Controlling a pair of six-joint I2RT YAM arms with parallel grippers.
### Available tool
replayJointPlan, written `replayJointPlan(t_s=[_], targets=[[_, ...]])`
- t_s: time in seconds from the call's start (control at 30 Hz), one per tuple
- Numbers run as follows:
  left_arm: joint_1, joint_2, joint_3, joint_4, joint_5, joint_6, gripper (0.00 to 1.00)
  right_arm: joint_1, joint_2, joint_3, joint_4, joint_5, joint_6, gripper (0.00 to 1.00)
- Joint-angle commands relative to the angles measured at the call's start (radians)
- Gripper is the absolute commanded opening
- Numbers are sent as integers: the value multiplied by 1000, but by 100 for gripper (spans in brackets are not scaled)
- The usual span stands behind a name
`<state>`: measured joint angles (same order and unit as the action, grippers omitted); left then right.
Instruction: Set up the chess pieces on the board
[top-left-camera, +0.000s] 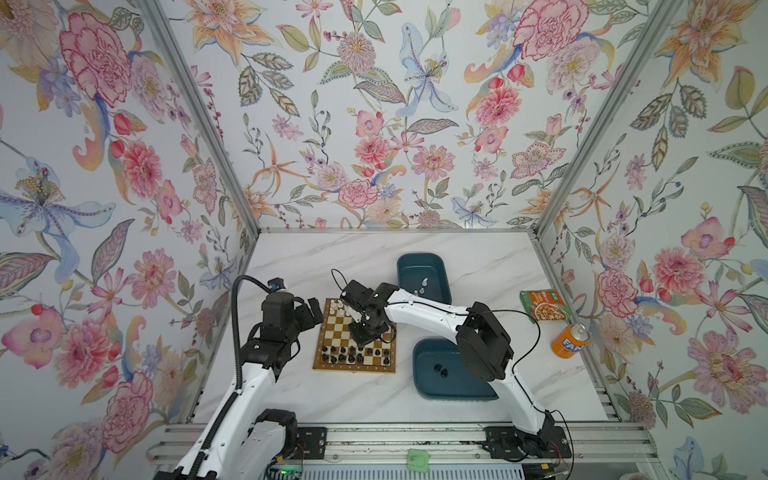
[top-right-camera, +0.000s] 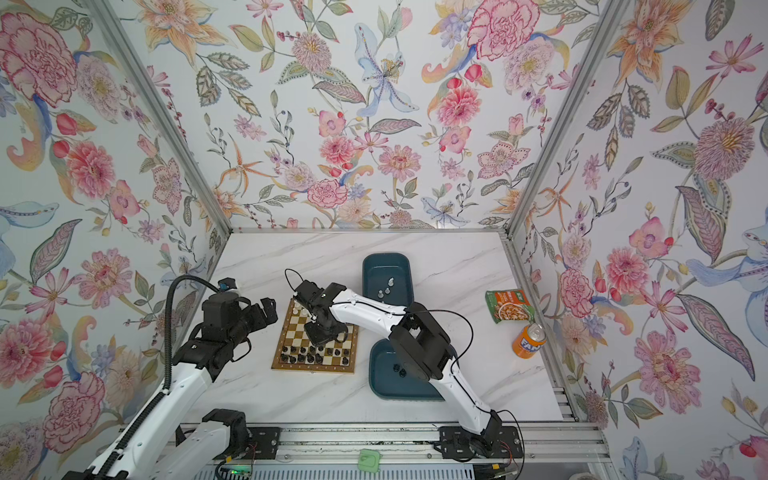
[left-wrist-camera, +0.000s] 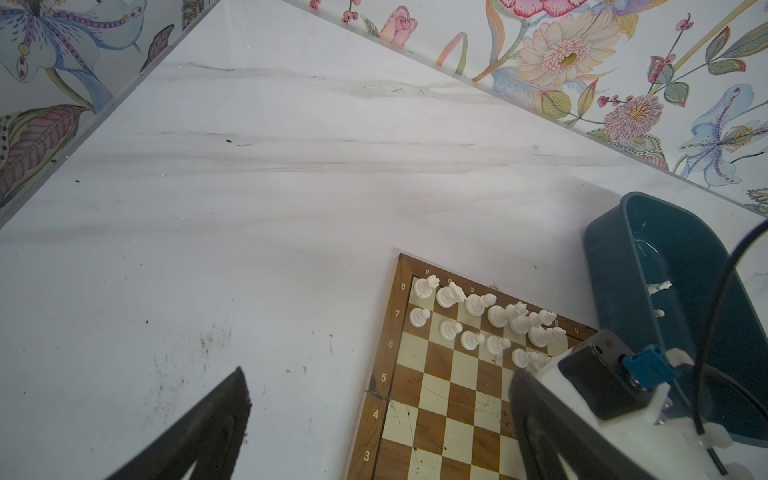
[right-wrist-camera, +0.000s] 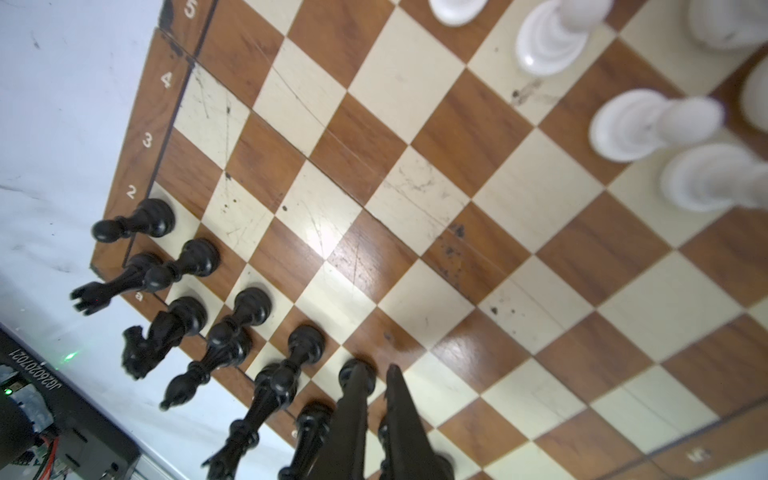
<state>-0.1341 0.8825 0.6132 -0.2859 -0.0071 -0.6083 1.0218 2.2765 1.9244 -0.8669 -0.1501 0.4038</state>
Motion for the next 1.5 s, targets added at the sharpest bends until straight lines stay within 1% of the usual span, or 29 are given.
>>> replayJointPlan(t_s=[0.0, 1.17, 1.47], targets=[[13, -10, -10, -9, -1, 16, 99, 9, 14, 4, -7, -7, -8, 13], [15, -22, -12, -9, 4, 14, 99, 17, -6, -31, -7, 17, -1, 13], [15, -2, 10, 4, -2, 11, 99, 7, -9, -12, -7, 39, -17, 19]])
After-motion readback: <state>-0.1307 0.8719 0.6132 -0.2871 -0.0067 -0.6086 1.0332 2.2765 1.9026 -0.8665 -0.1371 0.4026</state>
